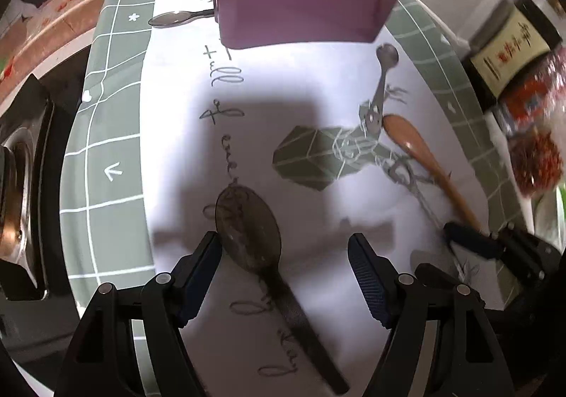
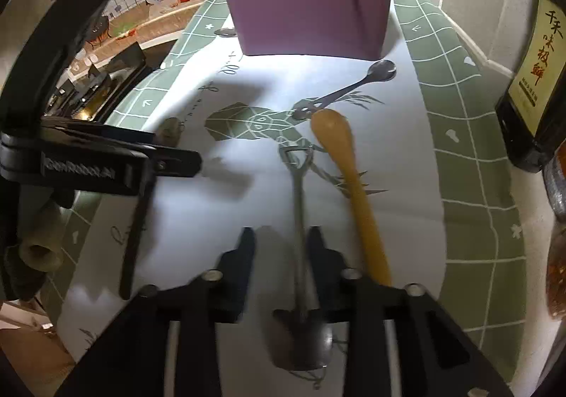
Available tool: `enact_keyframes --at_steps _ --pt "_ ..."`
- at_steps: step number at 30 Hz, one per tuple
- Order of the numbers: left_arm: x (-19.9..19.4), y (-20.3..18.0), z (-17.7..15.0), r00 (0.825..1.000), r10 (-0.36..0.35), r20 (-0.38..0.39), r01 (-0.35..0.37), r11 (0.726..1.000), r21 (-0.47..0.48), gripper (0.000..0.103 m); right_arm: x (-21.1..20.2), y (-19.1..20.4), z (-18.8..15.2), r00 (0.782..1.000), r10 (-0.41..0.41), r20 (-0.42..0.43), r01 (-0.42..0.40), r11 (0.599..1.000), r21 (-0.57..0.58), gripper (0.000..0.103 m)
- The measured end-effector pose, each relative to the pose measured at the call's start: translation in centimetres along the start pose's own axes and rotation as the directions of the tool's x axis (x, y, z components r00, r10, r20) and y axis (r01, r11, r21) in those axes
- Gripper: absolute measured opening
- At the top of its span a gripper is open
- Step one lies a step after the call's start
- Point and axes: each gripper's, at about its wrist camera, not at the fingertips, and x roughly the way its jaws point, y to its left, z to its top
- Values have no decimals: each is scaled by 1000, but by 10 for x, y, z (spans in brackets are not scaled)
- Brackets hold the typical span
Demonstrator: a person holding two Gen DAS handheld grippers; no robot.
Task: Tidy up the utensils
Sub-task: 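Grasp a dark metal spoon with the left tool while the right tool grasps the metal spatula, then lift the dark spoon with the left tool while the right tool lifts the spatula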
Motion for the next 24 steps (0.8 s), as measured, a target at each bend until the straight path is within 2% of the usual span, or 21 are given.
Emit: enact_keyframes --at_steps 2,6,11,12,13,15,20,21,24 --pt "-2 3 -8 1000 19 3 -19 1000 24 74 0 5 -3 1000 -9 3 9 1000 -15 53" --pt "-5 11 -20 993 118 21 -120 987 110 76 0 12 -7 1000 -23 -1 23 999 -41 66" --pt "-10 34 -12 990 143 21 -144 987 67 69 3 19 -12 999 -22 -35 20 998 -59 95" --pt "-10 40 -11 993 118 15 -119 992 45 64 4 22 -13 999 -28 -40 25 997 -67 98" --pt "-12 46 -9 996 91 11 -92 996 16 64 6 25 -15 998 -38 -45 35 996 -78 103" --pt "-13 51 -6 998 69 10 -69 997 -21 64 9 32 -19 996 -86 -38 82 991 -109 103" --pt "-8 37 13 997 70 41 -69 997 -46 63 7 33 -20 995 -100 -23 98 993 -71 103" --pt "-5 32 15 996 71 49 -69 997 -36 60 6 33 -20 994 -104 -26 103 993 -65 103" --pt "1 9 20 995 67 74 -69 998 16 39 5 35 -21 993 -108 -47 105 992 -65 103"
